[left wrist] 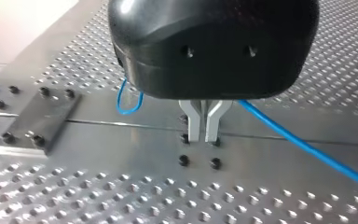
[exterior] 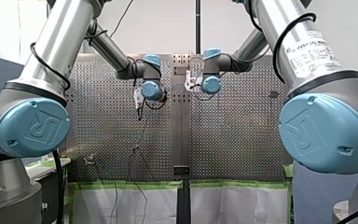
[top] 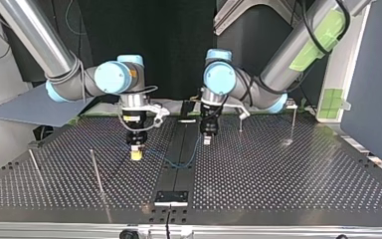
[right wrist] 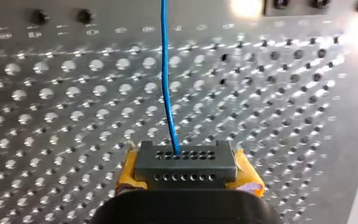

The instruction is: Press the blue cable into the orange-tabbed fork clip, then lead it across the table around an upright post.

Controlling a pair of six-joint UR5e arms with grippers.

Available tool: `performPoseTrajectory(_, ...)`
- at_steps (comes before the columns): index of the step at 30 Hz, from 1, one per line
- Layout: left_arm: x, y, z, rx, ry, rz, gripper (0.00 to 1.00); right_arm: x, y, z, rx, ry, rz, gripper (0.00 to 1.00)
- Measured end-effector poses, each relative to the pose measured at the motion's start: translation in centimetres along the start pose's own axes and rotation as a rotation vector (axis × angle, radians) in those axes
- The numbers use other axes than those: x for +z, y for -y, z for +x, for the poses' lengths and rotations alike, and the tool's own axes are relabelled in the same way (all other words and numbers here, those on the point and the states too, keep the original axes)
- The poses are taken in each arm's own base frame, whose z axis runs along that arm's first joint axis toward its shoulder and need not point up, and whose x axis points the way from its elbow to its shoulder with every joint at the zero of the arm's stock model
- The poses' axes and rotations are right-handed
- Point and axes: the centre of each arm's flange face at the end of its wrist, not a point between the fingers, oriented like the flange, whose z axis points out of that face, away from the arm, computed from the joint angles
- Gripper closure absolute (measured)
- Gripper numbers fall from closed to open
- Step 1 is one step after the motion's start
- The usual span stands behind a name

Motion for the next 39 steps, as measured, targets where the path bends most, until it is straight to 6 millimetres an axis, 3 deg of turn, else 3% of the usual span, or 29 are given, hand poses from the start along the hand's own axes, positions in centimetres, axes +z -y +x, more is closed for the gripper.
performPoseTrajectory(12, 0.0, 0.9, -4.5, -0.021, 0.034, 0.011, 1.0, 0.5, 0.1, 2.6, 0.003, -0.015, 0.003, 1.0)
performPoseTrajectory(28, 0.9, 3.0, -9.3, -0.046, 0.057, 0.036, 1.0, 0.9, 0.1, 9.0, 0.013, -0.072, 0.005, 1.0)
performPoseTrajectory(39, 1.0, 5.6, -13.7, -0.083, 0.099, 0.076, 1.0, 1.0, -2.0, 12.6, 0.012, -0.101, -0.026, 1.0)
